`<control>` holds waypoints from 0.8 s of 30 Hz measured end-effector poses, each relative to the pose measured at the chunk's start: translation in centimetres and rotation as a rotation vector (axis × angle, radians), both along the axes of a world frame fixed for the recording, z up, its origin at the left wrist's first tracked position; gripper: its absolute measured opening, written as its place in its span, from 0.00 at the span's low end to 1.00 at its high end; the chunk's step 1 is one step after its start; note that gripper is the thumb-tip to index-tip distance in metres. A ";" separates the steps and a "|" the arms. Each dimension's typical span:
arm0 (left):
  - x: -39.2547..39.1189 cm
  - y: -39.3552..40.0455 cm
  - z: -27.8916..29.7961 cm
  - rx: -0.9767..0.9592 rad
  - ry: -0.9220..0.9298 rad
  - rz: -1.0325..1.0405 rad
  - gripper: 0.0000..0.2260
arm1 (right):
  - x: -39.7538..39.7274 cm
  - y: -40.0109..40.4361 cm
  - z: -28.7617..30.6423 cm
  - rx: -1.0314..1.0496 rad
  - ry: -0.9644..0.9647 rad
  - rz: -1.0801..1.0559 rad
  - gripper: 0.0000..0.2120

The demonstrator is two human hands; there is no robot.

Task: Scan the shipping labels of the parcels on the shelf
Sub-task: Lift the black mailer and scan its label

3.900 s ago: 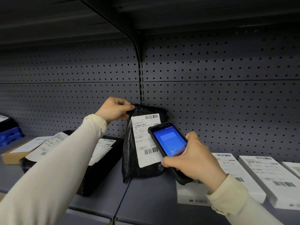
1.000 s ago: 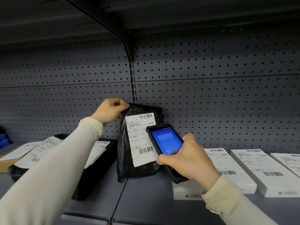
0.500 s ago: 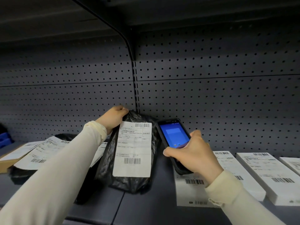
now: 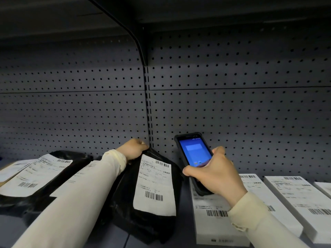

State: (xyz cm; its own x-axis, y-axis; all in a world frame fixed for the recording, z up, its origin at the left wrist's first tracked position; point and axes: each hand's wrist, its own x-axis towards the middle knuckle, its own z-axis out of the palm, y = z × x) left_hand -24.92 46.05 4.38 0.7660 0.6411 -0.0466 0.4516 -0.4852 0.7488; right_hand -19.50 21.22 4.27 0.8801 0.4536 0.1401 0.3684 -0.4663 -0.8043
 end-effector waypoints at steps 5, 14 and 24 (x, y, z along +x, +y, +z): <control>0.8 0.5 -1.2 0.051 0.067 0.020 0.08 | 0.6 0.2 -0.2 -0.008 0.000 0.004 0.31; 0.7 0.2 -1.9 0.196 0.224 -0.034 0.07 | 0.7 0.0 0.0 -0.015 -0.034 0.013 0.30; -2.4 -1.3 0.4 0.521 0.058 -0.051 0.07 | 0.3 -0.2 0.5 -0.007 -0.025 0.015 0.30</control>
